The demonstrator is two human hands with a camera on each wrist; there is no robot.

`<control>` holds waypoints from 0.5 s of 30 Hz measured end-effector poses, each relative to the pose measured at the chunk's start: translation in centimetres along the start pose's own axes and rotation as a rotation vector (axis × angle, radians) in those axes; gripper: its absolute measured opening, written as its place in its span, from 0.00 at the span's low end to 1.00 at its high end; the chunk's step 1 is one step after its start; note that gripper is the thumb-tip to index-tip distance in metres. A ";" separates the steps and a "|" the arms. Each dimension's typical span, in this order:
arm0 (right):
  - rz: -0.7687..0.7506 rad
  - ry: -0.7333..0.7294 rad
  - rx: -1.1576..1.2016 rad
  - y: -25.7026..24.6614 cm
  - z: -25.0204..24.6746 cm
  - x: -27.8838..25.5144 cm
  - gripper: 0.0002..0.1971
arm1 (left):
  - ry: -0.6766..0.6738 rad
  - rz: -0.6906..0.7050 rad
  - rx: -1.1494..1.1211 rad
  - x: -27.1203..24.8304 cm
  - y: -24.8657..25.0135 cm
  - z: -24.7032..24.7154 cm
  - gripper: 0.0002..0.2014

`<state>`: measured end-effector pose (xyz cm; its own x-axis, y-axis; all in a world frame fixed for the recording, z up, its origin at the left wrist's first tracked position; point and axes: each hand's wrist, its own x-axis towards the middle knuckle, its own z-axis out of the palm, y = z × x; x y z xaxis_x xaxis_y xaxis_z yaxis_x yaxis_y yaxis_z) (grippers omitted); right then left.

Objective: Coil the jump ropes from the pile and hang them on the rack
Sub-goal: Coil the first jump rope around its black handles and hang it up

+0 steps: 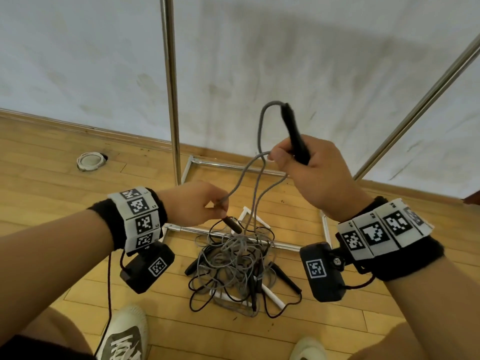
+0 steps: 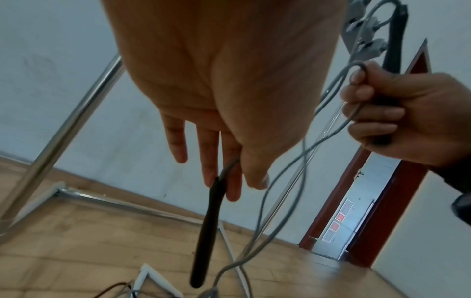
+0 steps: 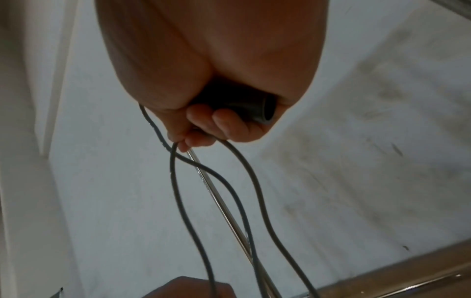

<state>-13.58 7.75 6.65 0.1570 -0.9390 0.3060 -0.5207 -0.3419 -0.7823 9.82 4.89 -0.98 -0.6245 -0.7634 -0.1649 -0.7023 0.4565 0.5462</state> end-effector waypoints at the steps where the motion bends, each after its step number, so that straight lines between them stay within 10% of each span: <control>1: 0.001 0.023 0.027 0.1 -0.2 0.0 0.06 | 0.013 -0.004 -0.011 0.1 -0.3 0.2 0.02; 9: 0.043 0.239 0.072 1.4 -2.5 0.5 0.07 | 0.085 -0.117 -0.108 1.3 -0.9 0.3 0.12; 15: 0.230 0.123 0.065 2.2 -2.8 0.0 0.09 | 0.273 -0.160 -0.162 1.5 -0.1 -1.1 0.07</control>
<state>-17.14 7.11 6.43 -0.0643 -0.9821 0.1769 -0.4752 -0.1258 -0.8708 9.31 3.18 -0.33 -0.3811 -0.9234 -0.0454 -0.7069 0.2594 0.6580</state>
